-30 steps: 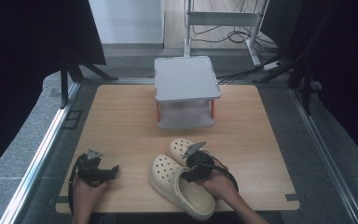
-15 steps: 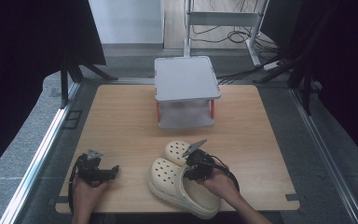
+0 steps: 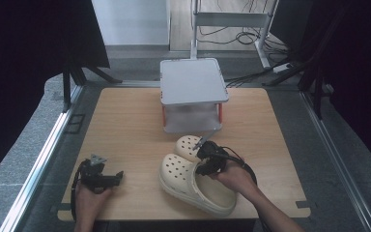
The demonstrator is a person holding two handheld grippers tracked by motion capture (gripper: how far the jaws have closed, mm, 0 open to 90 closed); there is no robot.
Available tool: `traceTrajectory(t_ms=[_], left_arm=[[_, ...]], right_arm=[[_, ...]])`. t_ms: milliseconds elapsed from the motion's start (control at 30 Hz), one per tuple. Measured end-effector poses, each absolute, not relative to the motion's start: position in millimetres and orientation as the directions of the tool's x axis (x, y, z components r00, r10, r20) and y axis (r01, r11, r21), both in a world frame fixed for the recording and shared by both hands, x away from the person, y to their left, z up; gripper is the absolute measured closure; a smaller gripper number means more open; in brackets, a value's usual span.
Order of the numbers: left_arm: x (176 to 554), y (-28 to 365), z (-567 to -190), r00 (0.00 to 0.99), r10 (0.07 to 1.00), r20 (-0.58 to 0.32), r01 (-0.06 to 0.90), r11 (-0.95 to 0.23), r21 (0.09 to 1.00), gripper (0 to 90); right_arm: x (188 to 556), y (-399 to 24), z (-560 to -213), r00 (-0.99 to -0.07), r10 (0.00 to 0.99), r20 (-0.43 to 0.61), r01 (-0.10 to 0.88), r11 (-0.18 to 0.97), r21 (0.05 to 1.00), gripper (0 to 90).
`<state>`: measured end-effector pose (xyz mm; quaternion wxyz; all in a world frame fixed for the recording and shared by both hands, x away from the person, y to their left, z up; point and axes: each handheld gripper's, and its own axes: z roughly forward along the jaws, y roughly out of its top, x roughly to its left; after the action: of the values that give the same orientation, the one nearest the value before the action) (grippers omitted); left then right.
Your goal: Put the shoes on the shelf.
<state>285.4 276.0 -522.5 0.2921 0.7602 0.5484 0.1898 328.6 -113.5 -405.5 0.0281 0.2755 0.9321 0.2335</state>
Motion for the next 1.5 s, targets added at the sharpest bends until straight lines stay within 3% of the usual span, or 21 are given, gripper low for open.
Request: traceTrajectory(t_ms=[833, 1500], left_arm=[[286, 276, -523, 0.327, 0.944, -0.032, 0.722, -0.228, 0.653, 0.0], [285, 276, -522, 0.33, 0.943, -0.034, 0.725, -0.23, 0.649, 0.0]], right_arm=[[362, -135, -317, -0.774, 0.631, 0.049, 0.588, 0.688, 0.425, 66.6], [400, -128, -249, -0.697, 0.716, 0.032, 0.644, 0.606, 0.467, 66.6]])
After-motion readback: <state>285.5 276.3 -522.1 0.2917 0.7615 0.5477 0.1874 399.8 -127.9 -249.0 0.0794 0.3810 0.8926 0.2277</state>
